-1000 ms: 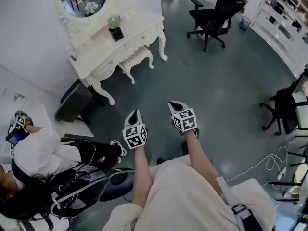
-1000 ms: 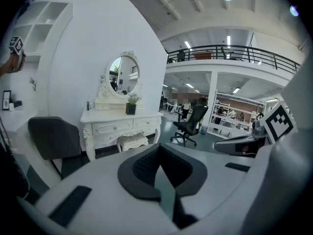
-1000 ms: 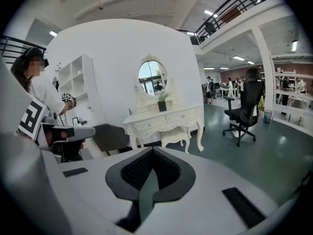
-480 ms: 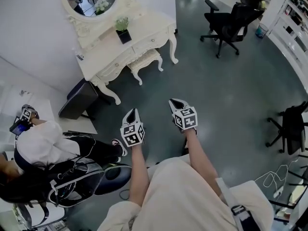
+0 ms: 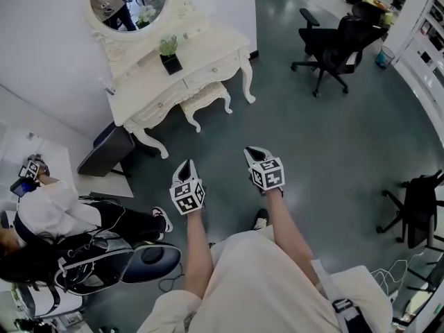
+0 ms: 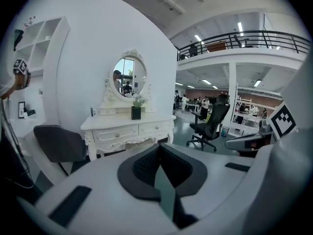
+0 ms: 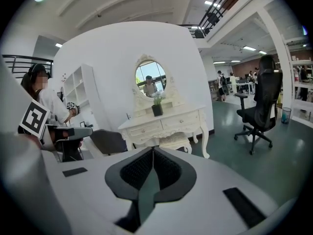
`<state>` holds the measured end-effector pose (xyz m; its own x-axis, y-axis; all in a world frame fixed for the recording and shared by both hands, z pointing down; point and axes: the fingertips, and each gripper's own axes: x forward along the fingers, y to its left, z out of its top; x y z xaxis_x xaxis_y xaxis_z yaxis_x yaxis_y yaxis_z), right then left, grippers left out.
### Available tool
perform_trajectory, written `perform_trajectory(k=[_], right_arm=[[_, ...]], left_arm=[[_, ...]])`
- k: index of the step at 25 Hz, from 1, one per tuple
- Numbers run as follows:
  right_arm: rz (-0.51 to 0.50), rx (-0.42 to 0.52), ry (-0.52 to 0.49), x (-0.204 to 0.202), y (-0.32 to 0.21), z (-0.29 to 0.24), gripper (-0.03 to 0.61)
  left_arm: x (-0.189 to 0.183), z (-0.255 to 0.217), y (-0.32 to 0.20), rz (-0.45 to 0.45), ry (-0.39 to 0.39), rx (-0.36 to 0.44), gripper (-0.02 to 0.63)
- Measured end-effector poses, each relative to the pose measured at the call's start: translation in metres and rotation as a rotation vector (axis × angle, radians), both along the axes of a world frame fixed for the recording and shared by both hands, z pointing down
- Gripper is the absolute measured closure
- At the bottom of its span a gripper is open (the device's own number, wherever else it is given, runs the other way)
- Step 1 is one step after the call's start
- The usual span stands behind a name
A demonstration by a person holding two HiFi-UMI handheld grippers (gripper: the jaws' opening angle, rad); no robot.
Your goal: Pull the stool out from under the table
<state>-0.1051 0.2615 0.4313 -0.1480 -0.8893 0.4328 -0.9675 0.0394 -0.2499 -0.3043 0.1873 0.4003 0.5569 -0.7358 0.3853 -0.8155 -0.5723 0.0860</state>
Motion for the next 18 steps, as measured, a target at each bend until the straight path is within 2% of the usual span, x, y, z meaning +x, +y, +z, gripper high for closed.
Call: perform_trajectory(k=[3, 7, 13, 18], right_arm=[[-0.014, -0.020, -0.001, 0.022, 0.003, 0.008, 0.534], [-0.010, -0.030, -0.030, 0.042, 0.010, 0.012, 0.532], [-0.077, -0.041, -0.023, 0.035, -0.001, 0.016, 0.534], [-0.106, -0.045, -0.011, 0.036, -0.031, 0.015, 0.534]], left_arm=[[0.021, 0.005, 0.008, -0.003, 0.022, -0.012, 0.598], [0.040, 0.009, 0.021, 0.010, -0.001, -0.020, 0.598], [0.035, 0.015, 0.010, -0.050, 0.012, -0.053, 0.598], [0.042, 0.021, -0.016, -0.059, 0.027, -0.066, 0.598]])
